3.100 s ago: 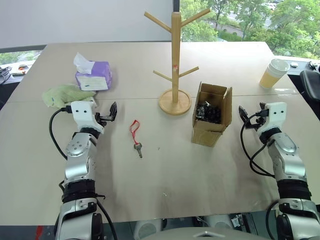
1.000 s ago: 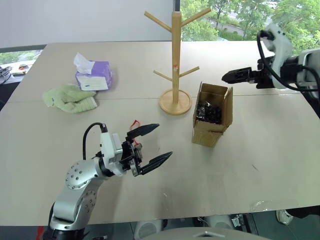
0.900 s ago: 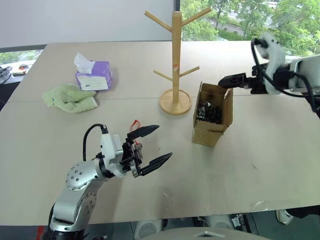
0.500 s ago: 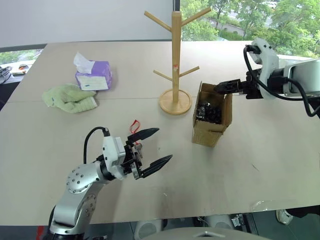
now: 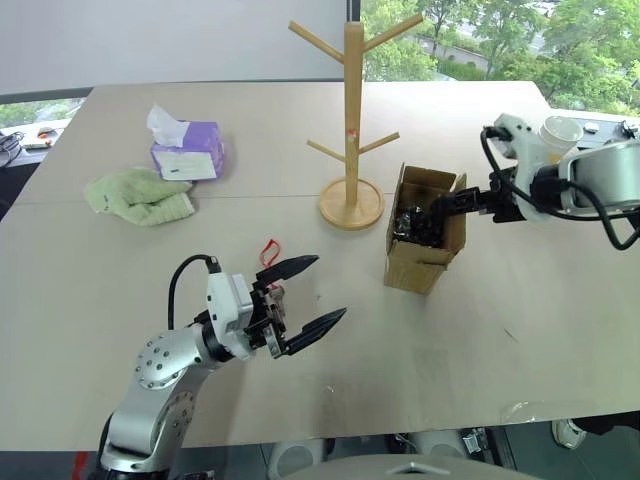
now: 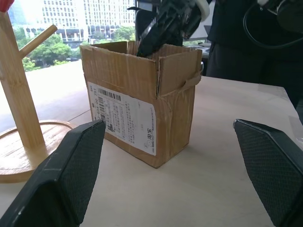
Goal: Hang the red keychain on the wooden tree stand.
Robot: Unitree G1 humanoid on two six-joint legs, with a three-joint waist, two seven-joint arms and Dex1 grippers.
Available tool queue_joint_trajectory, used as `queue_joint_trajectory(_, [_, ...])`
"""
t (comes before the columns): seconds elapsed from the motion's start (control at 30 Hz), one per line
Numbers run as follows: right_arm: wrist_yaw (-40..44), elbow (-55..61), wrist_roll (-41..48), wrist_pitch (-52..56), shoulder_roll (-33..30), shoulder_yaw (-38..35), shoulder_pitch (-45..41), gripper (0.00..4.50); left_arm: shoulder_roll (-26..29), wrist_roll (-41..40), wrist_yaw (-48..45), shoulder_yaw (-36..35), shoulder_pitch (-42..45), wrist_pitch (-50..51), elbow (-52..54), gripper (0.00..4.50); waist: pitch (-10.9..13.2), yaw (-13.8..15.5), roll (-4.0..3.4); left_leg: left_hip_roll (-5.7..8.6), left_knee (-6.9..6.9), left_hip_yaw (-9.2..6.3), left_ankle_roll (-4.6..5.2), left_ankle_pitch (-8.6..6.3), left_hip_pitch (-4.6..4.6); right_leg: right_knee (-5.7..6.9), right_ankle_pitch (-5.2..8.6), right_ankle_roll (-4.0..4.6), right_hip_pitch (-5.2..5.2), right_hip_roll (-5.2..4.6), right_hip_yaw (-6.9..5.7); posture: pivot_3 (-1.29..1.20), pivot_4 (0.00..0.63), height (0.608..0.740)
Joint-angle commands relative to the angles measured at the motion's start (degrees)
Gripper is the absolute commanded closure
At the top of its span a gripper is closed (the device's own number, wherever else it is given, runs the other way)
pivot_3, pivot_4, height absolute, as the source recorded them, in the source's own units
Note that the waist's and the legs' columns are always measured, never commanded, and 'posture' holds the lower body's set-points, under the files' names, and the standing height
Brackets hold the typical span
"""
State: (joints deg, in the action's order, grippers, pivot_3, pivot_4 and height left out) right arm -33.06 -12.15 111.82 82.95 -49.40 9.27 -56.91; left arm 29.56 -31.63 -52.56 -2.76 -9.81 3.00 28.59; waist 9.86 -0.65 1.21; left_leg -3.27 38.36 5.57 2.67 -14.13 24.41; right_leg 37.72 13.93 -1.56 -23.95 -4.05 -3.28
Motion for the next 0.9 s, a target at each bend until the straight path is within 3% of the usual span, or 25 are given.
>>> queue_joint_trajectory(0.03, [-2.0, 2.4, 1.2, -1.9, 1.5, -2.1, 0.8, 0.01, -0.2, 0.1, 0.6, 0.1, -0.3, -0.9, 2.8, 0.0, 0.0, 0.0, 0.0, 0.0, 0.0, 0.01, 0.0, 0.0, 0.03, 0.02, 0.0, 0.0, -0.05, 0.0, 0.0, 0.0, 0.15, 0.74])
queue_joint_trajectory(0.17, [-4.8, 3.0, 1.2, -3.0, 3.8, -3.5, 2.0, 0.01, -0.1, 0.1, 1.1, 0.0, -0.5, -0.9, 3.0, 0.0, 0.0, 0.0, -0.01, 0.0, 0.03, 0.02, 0.0, 0.01, 0.26, 0.09, -0.01, 0.0, -0.28, 0.01, 0.01, 0.0, 0.15, 0.74])
queue_joint_trajectory(0.3, [-6.9, 3.9, 1.2, -3.7, 5.0, -4.6, 2.7, 1.61, 0.0, 0.2, 1.4, 0.0, -0.7, -1.0, 3.1, 0.0, 0.0, 0.0, -0.01, 0.0, 0.03, 0.02, 0.0, 0.01, 0.27, 0.07, 0.0, -0.01, -0.28, 0.01, -0.01, 0.0, 0.15, 0.74])
queue_joint_trajectory(0.5, [-8.7, 5.2, 1.2, -4.2, 6.4, -6.2, 3.6, 4.43, 0.1, 0.3, 1.8, 0.3, -0.1, -0.9, 2.7, 0.0, 0.0, -0.1, -0.01, 0.0, 0.03, 0.01, 0.0, 0.0, 0.27, 0.08, 0.0, 0.0, -0.28, 0.01, -0.01, 0.0, 0.15, 0.74])
queue_joint_trajectory(0.73, [-7.3, 4.2, 1.2, -3.6, 4.8, -6.7, 0.7, 4.43, -0.1, 0.6, 2.0, 0.4, 0.3, -0.9, 2.3, 0.0, 0.0, 0.0, -0.01, 0.0, 0.03, 0.01, 0.0, 0.01, 0.27, 0.08, 0.0, 0.0, -0.28, 0.02, -0.01, 0.0, 0.15, 0.74])
queue_joint_trajectory(0.9, [-14.8, -5.4, 1.2, -8.7, 5.2, -9.5, -7.1, 4.43, -0.6, 1.0, 2.4, 1.0, 0.7, -0.9, 2.2, 0.0, 0.0, -0.1, -0.04, 0.01, 0.04, 0.04, 0.0, 0.01, 0.29, 0.08, 0.0, 0.0, -0.32, 0.02, 0.0, 0.0, 0.15, 0.74])
